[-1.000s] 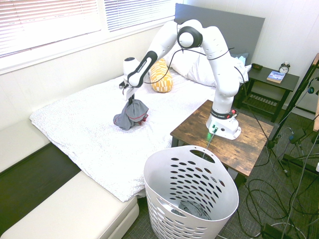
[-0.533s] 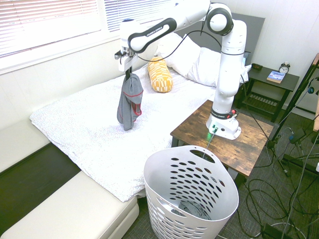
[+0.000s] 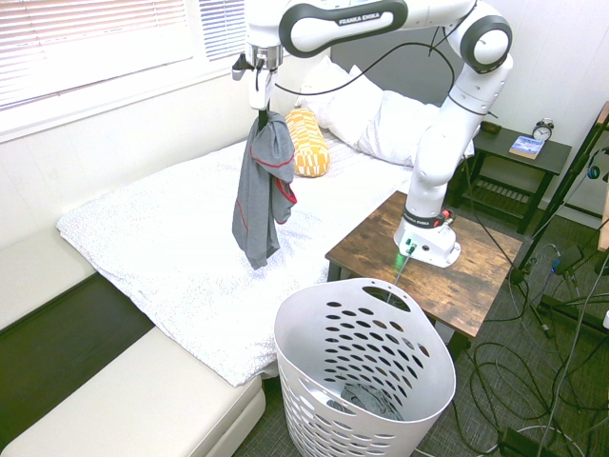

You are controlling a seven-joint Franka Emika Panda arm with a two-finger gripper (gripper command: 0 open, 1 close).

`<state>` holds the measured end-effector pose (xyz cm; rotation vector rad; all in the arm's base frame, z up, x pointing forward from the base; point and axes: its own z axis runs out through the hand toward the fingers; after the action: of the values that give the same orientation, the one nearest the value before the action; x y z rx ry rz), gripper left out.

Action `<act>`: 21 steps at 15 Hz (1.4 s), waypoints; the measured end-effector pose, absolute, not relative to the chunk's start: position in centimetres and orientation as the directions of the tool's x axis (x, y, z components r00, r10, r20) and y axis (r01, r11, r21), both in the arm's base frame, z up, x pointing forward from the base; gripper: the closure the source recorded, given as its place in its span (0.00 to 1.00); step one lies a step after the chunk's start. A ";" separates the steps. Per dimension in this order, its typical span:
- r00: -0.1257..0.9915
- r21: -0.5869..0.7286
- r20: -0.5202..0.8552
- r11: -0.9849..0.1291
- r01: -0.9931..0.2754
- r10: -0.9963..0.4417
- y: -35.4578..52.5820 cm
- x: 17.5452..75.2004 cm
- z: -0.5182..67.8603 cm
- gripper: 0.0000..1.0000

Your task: Put my clothes in the laundry bag

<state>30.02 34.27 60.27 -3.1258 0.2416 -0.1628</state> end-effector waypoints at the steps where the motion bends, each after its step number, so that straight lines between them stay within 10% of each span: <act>1: 0.989 -0.008 0.092 -0.993 -0.119 -0.119 35.3 27.2 60.9 1.00; 12: 0.968 0.044 -0.147 -0.976 0.212 0.204 42.2 -2.0 53.5 1.00; 20: 0.940 0.083 -0.235 -0.958 0.273 0.247 45.2 -6.5 41.5 1.00; 21: 0.940 0.083 -0.234 -0.958 0.274 0.249 45.1 -6.6 41.2 0.00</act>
<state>-6.57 45.13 41.18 -3.2064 -0.4334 0.3631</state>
